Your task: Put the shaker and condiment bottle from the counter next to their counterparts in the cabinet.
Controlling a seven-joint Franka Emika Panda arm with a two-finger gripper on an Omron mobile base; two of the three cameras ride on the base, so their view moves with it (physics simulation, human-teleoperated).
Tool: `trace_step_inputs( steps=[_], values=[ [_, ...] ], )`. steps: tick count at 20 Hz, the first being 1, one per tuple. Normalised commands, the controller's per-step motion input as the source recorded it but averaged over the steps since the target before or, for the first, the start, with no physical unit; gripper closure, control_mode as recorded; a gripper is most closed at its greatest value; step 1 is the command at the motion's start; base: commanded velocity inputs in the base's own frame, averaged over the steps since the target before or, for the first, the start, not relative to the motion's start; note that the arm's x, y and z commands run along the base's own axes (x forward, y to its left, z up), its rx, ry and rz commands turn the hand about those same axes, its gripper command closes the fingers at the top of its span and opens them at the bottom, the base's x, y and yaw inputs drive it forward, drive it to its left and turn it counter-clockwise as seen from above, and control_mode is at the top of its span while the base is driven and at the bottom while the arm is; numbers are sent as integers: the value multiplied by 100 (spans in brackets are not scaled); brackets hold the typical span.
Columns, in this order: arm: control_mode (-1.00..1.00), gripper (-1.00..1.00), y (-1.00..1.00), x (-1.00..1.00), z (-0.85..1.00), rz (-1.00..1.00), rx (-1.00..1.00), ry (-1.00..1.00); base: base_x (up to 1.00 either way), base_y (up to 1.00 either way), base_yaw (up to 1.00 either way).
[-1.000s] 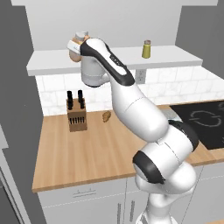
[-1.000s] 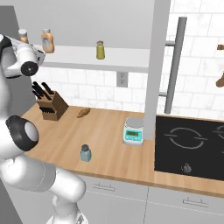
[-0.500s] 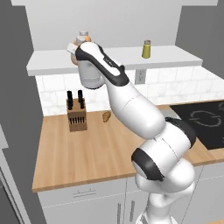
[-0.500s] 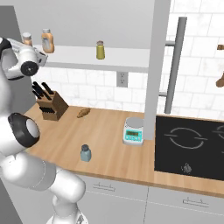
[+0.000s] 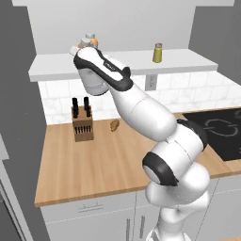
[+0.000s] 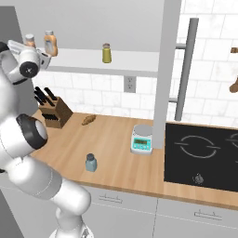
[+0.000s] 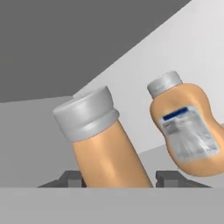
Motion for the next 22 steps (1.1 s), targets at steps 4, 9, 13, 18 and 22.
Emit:
trace_step_inputs(
  steps=[4,9,13,18,22],
  values=[
    [-100,100,16,27,-2,-6,-9,3,0,0,0],
    [-100,100,18,28,-8,-5,-8,8,0,0,0],
    [-100,100,0,15,0,-3,0,7,0,0,0],
    [-100,100,-1,8,0,0,0,8,0,0,0],
    [-100,-100,1,13,-5,-2,0,11,0,0,0]
  ],
)
